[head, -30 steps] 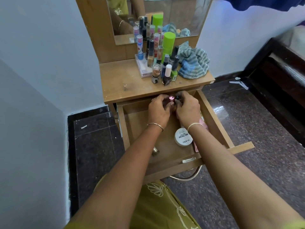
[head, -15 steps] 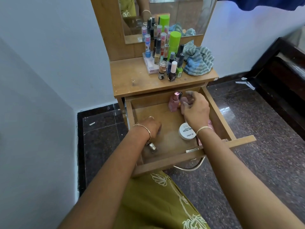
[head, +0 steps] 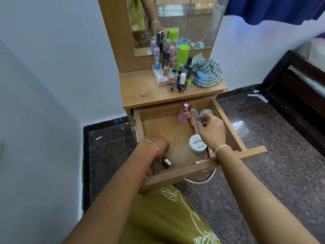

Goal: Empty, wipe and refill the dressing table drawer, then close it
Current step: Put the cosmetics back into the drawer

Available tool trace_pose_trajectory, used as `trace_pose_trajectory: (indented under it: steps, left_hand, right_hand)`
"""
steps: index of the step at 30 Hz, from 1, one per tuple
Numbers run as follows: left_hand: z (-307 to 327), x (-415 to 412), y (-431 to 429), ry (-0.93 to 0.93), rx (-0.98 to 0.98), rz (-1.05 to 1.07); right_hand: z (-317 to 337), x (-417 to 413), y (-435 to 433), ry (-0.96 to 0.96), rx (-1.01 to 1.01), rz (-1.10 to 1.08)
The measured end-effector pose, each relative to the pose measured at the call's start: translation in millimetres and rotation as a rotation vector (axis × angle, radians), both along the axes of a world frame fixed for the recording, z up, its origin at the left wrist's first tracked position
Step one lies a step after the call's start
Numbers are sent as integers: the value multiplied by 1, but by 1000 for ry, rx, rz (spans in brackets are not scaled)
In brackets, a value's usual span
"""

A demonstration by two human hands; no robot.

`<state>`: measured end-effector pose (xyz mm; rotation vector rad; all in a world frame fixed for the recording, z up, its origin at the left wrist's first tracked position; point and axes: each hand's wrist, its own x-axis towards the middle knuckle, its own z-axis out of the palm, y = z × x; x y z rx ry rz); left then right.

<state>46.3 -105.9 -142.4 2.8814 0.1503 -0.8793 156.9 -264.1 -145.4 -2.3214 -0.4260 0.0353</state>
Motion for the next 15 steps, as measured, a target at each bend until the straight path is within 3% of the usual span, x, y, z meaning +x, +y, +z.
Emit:
trace_pose_trajectory:
  steps: [5, 10, 15]
  left_hand:
    - [-11, 17, -1, -272, -279, 229]
    - [-26, 34, -15, -524, -707, 642]
    - [-35, 49, -27, -624, -908, 878]
  right_hand:
    - [-5, 15, -3, 81, -1, 43]
    - [-11, 16, 1, 125, -3, 99]
    - [-12, 18, 7, 347, 242, 183]
